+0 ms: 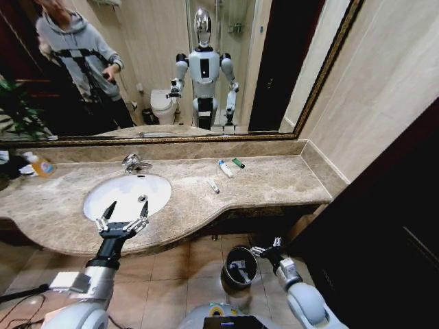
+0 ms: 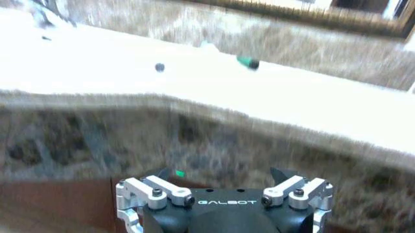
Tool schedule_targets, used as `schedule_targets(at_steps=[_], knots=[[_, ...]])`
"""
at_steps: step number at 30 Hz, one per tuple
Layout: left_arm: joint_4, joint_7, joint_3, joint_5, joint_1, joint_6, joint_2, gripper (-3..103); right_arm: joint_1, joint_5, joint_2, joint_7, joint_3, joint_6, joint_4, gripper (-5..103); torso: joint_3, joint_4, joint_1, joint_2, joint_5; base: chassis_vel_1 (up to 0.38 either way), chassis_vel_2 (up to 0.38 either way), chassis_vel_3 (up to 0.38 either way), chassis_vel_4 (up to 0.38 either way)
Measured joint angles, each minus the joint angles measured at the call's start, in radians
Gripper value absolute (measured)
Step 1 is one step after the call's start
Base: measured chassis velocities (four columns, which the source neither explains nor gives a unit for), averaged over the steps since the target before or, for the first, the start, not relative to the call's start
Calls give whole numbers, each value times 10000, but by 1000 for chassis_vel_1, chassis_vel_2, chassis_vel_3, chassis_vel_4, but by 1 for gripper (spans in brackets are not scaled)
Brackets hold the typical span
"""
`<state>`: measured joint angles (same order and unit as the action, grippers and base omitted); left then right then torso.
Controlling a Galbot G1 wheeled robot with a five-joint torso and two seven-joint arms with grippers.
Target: Pick up the trash from the sink and place it in the trash bin.
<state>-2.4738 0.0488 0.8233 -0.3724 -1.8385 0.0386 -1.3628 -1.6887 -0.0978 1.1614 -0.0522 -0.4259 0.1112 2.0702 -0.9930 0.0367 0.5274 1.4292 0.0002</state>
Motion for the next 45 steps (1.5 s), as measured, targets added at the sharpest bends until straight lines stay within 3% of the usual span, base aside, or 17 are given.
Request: schedule_targets(at_steps=[7,15,20,22,24,26,27,30,34,38,45], knots=[[0,0,0,0,0,0,0,100,-274,412,-286,-228,-227,96,1749,100,0,-2,0,0,-3,0,0,0,0],[-1,-2,1,0,0,0,0,100,2092,-4,-752,-229,300,815,1507,100,-1,2,2,-1,-1,0,0,0,0],[0,1,-1,0,-1,0,0,100,4381,-108,-1187,241,789,593,-120,100,-3,2,3,-1,-2,0,0,0,0],[0,0,1,0,0,0,0,100,5641,-734,-1361,463,1226,682,-1028,100,-3,-1,3,-1,-3,0,0,0,0],[0,-1,1,0,0,0,0,100,5871,-841,-1370,500,1319,706,-1197,100,-3,-2,3,-1,1,0,0,0,0],[0,3,-1,0,1,0,0,100,7363,-1557,-1211,794,1913,929,-2515,100,-3,0,3,-1,-3,0,0,0,0],[0,3,-1,0,1,0,0,100,7363,-1557,-1211,794,1913,929,-2515,100,-3,0,3,-1,-3,0,0,0,0],[0,1,-1,-1,0,0,1,100,9413,-2153,-504,962,2539,1083,-4490,100,-3,2,4,-2,-6,0,0,0,0],[-1,0,1,0,0,0,0,100,10501,-2357,19,1093,2669,1012,-6040,100,-3,9,6,-2,-3,0,0,0,0],[-1,1,0,0,0,0,0,100,10854,-2372,210,1195,2519,829,-7048,100,-2,-3,3,-2,-1,0,0,0,0],[0,0,0,0,0,0,0,100,11457,-2352,568,1406,2756,525,-8343,100,-2,0,2,-2,-2,0,0,0,0]])
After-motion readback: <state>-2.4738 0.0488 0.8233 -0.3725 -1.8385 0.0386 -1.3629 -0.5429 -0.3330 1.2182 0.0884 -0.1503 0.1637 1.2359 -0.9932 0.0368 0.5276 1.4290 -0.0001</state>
